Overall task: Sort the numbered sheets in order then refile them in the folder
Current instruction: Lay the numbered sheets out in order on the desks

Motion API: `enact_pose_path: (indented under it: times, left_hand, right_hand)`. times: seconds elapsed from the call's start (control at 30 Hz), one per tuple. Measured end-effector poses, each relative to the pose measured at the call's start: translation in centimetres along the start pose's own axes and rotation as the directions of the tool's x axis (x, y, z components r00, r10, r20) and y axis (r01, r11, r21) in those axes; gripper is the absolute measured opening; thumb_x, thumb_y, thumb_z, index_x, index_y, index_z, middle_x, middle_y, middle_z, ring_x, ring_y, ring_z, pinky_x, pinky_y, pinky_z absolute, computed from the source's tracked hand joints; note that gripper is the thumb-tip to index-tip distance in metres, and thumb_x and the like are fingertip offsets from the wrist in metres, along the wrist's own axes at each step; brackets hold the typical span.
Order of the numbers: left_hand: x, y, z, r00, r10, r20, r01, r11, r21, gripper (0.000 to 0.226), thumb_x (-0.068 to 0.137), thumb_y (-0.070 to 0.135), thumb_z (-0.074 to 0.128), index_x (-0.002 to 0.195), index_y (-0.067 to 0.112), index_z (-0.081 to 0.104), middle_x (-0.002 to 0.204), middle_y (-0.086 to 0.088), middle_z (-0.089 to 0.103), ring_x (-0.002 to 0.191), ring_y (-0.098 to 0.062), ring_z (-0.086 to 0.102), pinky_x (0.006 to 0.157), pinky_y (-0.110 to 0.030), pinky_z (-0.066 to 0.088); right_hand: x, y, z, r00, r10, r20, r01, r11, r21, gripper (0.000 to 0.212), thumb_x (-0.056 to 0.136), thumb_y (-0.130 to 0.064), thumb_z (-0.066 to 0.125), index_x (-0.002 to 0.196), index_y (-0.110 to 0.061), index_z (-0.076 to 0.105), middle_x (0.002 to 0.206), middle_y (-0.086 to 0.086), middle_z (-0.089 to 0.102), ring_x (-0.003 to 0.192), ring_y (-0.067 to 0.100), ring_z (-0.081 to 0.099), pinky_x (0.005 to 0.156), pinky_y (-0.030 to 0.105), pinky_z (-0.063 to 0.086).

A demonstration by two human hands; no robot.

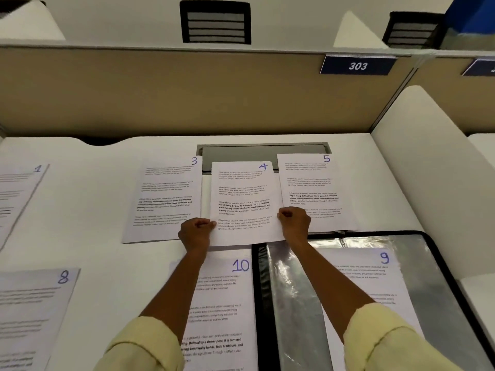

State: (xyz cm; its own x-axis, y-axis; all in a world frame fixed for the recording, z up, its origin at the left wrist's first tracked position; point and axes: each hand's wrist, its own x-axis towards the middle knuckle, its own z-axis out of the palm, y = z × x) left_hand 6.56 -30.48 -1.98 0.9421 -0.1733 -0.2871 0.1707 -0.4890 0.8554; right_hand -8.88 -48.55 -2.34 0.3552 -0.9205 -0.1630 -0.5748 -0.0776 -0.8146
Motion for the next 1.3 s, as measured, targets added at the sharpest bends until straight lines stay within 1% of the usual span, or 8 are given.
enact_pose_path:
  times: [0.17,0.3,0.4,0.53,0.77,1.03,1.2,1.3]
  left_hand:
    - [2.1,0.4,0.6,0.999,0.025,-0.019,-0.024,0.997,0.074,0.024,0.069,0.015,0.088,0.085,0.003,0.076,0.086,-0.013,0.074,0.08,-0.028,0.069,0.085,-0.038,0.056]
    - [2.7,1.0,1.1,0.999,0.032,-0.012,-0.031,0.995,0.094,0.024,0.071,0.012,0.086,0.09,0.001,0.075,0.09,-0.015,0.073,0.084,-0.029,0.068,0.084,-0.035,0.055]
    - [3.0,1.2,1.1,0.999,0.042,-0.016,-0.039,0.993,0.116,0.025,0.071,0.013,0.086,0.091,0.001,0.075,0.092,-0.016,0.073,0.087,-0.031,0.068,0.086,-0.036,0.055]
    - [2.6,1.0,0.5,0.996,0.076,-0.043,-0.067,0.983,0.172,0.028,0.075,0.015,0.084,0.097,0.0,0.073,0.097,-0.017,0.072,0.092,-0.032,0.067,0.087,-0.039,0.054]
    - [-0.7,0.1,0.0,0.979,0.198,-0.05,-0.188,0.968,0.164,0.029,0.082,0.013,0.078,0.103,-0.005,0.071,0.097,-0.018,0.072,0.091,-0.031,0.067,0.083,-0.031,0.046]
    - [-7.7,-0.7,2.7,0.951,0.306,0.036,-0.308,0.947,0.09,0.011,0.085,0.011,0.073,0.082,0.0,0.074,0.081,-0.011,0.073,0.077,-0.025,0.067,0.073,-0.022,0.04]
    - [-13.4,-0.8,4.8,0.938,0.322,0.132,-0.334,0.939,0.079,0.015,0.089,0.014,0.069,0.078,0.004,0.073,0.073,-0.001,0.067,0.07,-0.014,0.059,0.068,-0.022,0.039]
    - [-16.6,-1.7,6.2,0.924,0.332,0.19,-0.351,0.933,0.079,0.025,0.089,0.013,0.067,0.064,0.01,0.066,0.061,-0.005,0.063,0.059,-0.015,0.055,0.061,-0.029,0.041]
  right_hand:
    - [0.8,-0.3,1.6,1.0,0.01,0.023,-0.01,0.999,-0.039,0.024,0.09,-0.004,0.069,0.113,0.0,0.072,0.114,0.015,0.071,0.111,0.027,0.064,0.088,0.01,0.035]
    - [1.1,-0.4,2.3,0.996,0.038,0.084,-0.033,0.997,-0.069,0.032,0.093,-0.008,0.066,0.124,-0.001,0.065,0.126,0.016,0.064,0.118,0.031,0.058,0.098,0.023,0.037]
    - [1.0,-0.5,2.3,0.992,0.033,0.12,-0.022,0.996,-0.09,0.037,0.096,-0.016,0.063,0.131,-0.003,0.061,0.131,0.014,0.061,0.123,0.031,0.054,0.099,0.02,0.03]
    - [0.1,-0.8,1.6,0.995,-0.009,0.103,0.019,0.995,-0.098,0.039,0.098,-0.021,0.059,0.134,-0.006,0.057,0.134,0.013,0.06,0.131,0.032,0.045,0.107,0.031,0.032]
    - [-2.4,0.4,-0.9,0.988,-0.145,0.05,0.149,0.985,-0.088,0.039,0.097,-0.021,0.061,0.135,-0.01,0.057,0.138,0.007,0.058,0.133,0.028,0.045,0.107,0.029,0.032]
    - [-5.1,4.5,-6.3,0.989,-0.15,-0.002,0.149,0.986,-0.07,0.037,0.097,-0.022,0.062,0.132,-0.01,0.06,0.134,0.009,0.06,0.127,0.027,0.05,0.108,0.036,0.041]
    - [-6.8,8.2,-10.7,0.985,-0.156,-0.071,0.149,0.985,-0.089,0.033,0.096,-0.018,0.062,0.128,-0.009,0.063,0.13,0.011,0.063,0.126,0.031,0.053,0.107,0.039,0.041]
    - [-7.9,10.4,-13.8,0.99,-0.108,-0.092,0.097,0.988,-0.116,0.037,0.098,-0.022,0.059,0.134,-0.011,0.059,0.132,0.011,0.061,0.126,0.031,0.051,0.108,0.042,0.039]
